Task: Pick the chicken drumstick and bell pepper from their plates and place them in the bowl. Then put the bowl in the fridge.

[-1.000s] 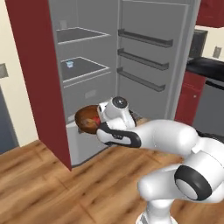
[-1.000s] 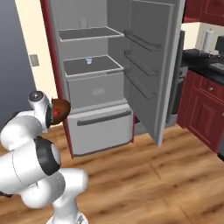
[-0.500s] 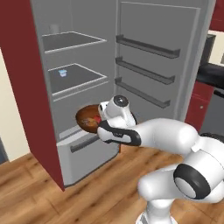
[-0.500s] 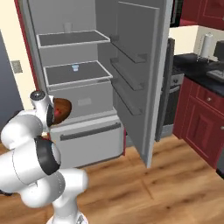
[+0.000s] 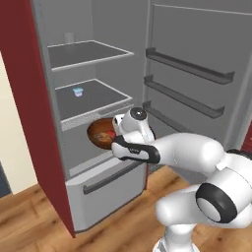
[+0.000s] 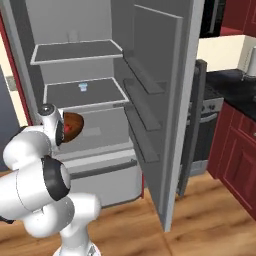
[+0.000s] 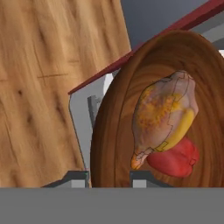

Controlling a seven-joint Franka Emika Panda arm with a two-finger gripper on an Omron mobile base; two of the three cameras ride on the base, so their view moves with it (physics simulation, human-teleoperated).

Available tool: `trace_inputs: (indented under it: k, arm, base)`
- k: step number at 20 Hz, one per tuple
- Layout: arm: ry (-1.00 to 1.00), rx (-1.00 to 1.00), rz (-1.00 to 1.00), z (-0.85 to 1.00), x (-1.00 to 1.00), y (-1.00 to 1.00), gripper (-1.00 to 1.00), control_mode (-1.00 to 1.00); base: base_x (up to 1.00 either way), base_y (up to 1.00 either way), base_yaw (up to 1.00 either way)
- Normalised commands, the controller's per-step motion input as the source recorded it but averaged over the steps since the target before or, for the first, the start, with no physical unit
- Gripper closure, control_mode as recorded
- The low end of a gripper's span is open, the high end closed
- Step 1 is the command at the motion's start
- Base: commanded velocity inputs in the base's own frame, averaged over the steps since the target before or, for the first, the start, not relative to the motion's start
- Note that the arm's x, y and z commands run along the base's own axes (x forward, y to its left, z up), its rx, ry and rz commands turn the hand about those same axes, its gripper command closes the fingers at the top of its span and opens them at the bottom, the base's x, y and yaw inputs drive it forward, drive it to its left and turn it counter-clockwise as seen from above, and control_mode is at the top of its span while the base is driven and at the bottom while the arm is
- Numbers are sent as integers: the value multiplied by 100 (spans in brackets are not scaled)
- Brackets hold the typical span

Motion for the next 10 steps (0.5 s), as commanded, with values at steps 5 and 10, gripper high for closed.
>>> trace_inputs:
  k: [5,10]
  arm:
    - [0,0,0,0,0,0,100,100]
    - [0,0,0,0,0,0,100,100]
  base:
    - [74,-11,36]
    - [68,-23,31]
